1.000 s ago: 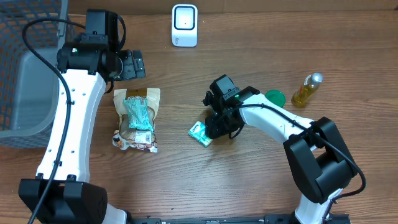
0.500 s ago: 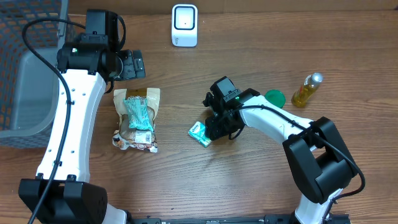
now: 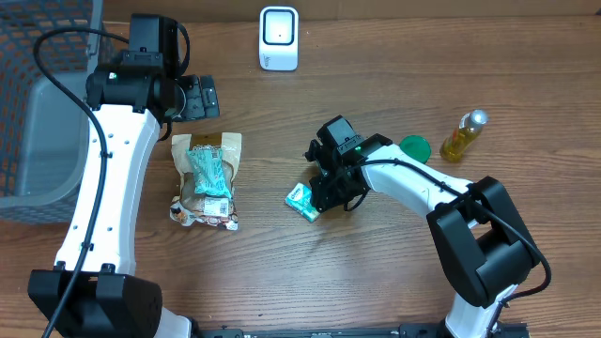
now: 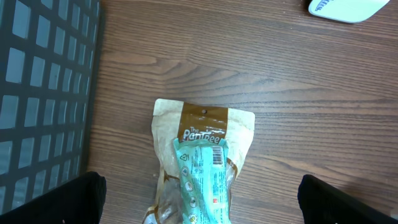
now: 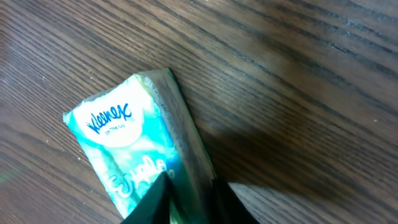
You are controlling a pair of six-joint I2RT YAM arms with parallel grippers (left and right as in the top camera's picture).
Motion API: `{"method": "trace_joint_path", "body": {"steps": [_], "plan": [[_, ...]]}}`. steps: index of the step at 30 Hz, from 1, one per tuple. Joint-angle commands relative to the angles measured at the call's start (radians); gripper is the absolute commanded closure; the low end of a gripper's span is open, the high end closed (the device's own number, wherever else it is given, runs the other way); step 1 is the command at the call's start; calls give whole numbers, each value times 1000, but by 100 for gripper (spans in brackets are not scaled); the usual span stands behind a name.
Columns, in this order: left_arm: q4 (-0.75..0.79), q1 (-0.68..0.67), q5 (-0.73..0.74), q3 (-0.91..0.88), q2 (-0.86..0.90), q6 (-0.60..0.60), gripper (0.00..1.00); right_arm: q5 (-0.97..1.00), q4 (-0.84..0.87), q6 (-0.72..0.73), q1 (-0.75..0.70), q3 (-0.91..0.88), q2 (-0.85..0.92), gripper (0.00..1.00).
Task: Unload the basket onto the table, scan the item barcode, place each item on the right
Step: 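Close the right gripper on the Kleenex pack and lift it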
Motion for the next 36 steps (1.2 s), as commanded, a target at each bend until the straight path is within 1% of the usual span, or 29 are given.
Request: {"method": "trace_joint_path", "body": {"steps": [1, 2, 4, 5, 17, 27, 36], "plan": [[4, -7, -9, 19, -3, 19, 1, 22, 10, -2, 0, -29, 5, 89], [4, -7, -9, 19, -3, 19, 0, 22, 13, -2, 0, -33, 5, 93], [4, -7, -9, 19, -3, 19, 0, 22, 23, -2, 0, -42, 5, 94], [4, -7, -9, 19, -3, 19, 0, 22, 28, -2, 0, -46, 5, 96], [4, -7, -9, 19, -3, 19, 0, 18, 45, 3, -1, -54, 5, 96], [4, -7, -9, 19, -3, 19, 0, -88, 83, 3, -3, -51, 5, 96], [4, -7, -9, 19, -3, 19, 0, -87, 73, 2, -3, -52, 5, 96]]}}
